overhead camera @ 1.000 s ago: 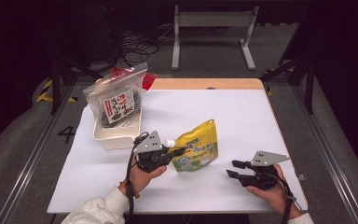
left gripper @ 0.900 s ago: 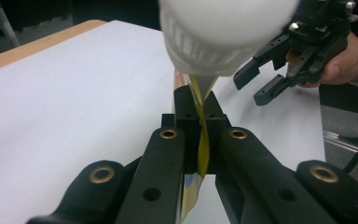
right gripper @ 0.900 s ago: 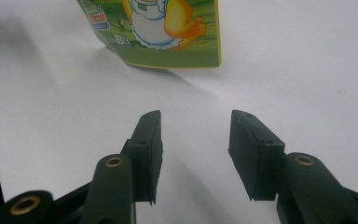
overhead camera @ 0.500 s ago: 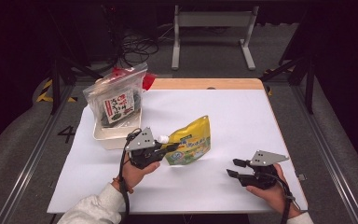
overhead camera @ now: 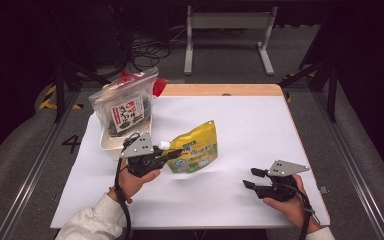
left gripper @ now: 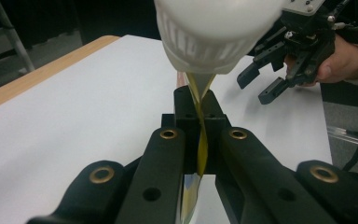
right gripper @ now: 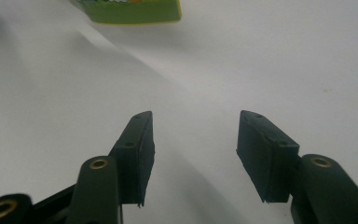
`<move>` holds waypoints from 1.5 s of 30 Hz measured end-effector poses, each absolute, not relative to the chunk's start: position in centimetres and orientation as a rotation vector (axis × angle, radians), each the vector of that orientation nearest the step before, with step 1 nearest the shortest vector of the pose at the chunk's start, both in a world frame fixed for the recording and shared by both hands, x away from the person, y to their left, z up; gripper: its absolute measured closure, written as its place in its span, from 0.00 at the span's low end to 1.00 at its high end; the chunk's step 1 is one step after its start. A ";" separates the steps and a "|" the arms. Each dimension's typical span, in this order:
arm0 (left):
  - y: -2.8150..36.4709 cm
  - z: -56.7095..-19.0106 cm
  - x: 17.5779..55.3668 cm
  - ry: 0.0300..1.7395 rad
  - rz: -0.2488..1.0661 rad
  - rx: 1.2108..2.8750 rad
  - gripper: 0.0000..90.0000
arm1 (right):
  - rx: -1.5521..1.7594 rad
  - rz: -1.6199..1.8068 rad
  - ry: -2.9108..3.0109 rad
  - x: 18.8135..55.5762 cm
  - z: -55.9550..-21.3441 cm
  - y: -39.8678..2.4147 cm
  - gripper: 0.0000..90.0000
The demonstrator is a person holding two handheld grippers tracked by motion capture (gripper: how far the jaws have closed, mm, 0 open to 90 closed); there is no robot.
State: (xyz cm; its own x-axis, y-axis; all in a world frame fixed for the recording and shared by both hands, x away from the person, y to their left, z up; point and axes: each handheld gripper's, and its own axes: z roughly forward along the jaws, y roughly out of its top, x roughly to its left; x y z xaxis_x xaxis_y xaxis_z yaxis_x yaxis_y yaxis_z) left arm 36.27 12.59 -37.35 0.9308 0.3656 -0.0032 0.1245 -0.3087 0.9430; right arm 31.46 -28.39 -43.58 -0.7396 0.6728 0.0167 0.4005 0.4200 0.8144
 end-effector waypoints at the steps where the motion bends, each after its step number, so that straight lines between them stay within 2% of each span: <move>1: 12.7 -37.3 36.3 0.356 0.255 1.887 1.00 | 0.931 1.227 2.364 31.5 -43.6 -28.4 0.49; 14: 14.4 -36.4 36.2 0.363 0.289 1.872 1.00 | 0.944 1.196 2.334 31.6 -43.5 -28.3 0.42; 32: 17.1 -35.6 36.2 0.388 0.340 1.857 1.00 | 0.946 1.192 2.335 31.7 -43.6 -28.1 0.39; 45: 19.9 -33.8 36.8 0.405 0.436 1.819 1.00 | 0.955 1.192 2.329 31.0 -43.8 -28.5 0.39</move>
